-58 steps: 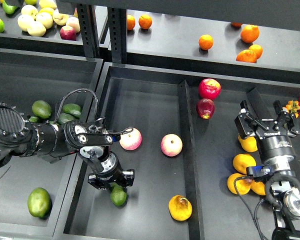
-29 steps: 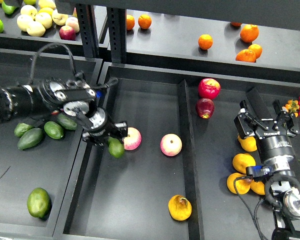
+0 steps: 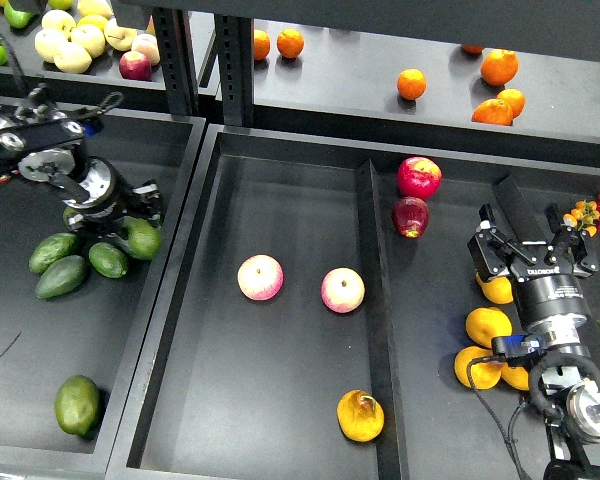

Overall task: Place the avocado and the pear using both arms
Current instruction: 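Lower the avocado among the other avocados and open the left gripper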

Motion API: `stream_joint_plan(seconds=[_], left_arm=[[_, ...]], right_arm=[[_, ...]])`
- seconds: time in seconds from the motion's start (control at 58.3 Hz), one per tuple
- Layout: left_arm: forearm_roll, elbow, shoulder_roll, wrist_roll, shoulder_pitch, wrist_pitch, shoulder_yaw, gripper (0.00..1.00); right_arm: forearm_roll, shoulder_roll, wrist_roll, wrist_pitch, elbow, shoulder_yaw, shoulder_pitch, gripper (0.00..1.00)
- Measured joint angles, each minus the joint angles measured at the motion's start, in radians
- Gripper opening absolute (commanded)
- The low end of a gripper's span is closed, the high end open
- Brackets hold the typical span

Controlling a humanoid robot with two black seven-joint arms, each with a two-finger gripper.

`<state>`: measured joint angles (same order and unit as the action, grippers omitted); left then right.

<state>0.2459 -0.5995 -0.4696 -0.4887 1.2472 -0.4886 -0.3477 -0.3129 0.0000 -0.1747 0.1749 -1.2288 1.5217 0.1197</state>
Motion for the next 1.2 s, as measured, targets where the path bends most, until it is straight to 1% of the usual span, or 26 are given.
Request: stream_joint_plan(seconds=[0.309,0.446,0.669,0.943,0.995,1.012,1.115,1.2], left_arm=[[0.065,0.055,0.004,0.0,-0.113,0.0,0.077,0.2],[0.09,0.065,0.009,0.0,-0.154,0.0,0.107,0.22],[0.122,0.088,0.023,0.0,-0.202,0.0,0.158,0.23],[0.124,0.123,0.071,0.0,-0.23,0.0,0.166,0.29],[0.124,0.133,0.089,0.0,-0.238,0.0,0.166,0.32],[0.124,0.135,0.093,0.0,-0.24,0.0,0.166,0.35],[0.125,0.149,0.115,0.0,-0.247,0.0,0.167,0.39],[0.129,0.156,0.124,0.0,-0.247,0.0,0.167,0.45]], right_arm=[[0.0,0.0,0.0,0.0,-0.004,0.002,-0.008,1.0],[0.0,0.0,0.0,0.0,-0.005,0.002,-0.011,1.0],[0.0,0.0,0.0,0.0,-0.005,0.002,-0.012,1.0],[0.0,0.0,0.0,0.0,-0.005,0.002,-0.012,1.0],[0.0,0.0,0.0,0.0,-0.005,0.002,-0.012,1.0],[0.0,0.0,0.0,0.0,-0.005,0.002,-0.012,1.0],[0.0,0.0,0.0,0.0,-0.005,0.002,-0.012,1.0],[0.0,0.0,0.0,0.0,-0.005,0.003,-0.012,1.0]])
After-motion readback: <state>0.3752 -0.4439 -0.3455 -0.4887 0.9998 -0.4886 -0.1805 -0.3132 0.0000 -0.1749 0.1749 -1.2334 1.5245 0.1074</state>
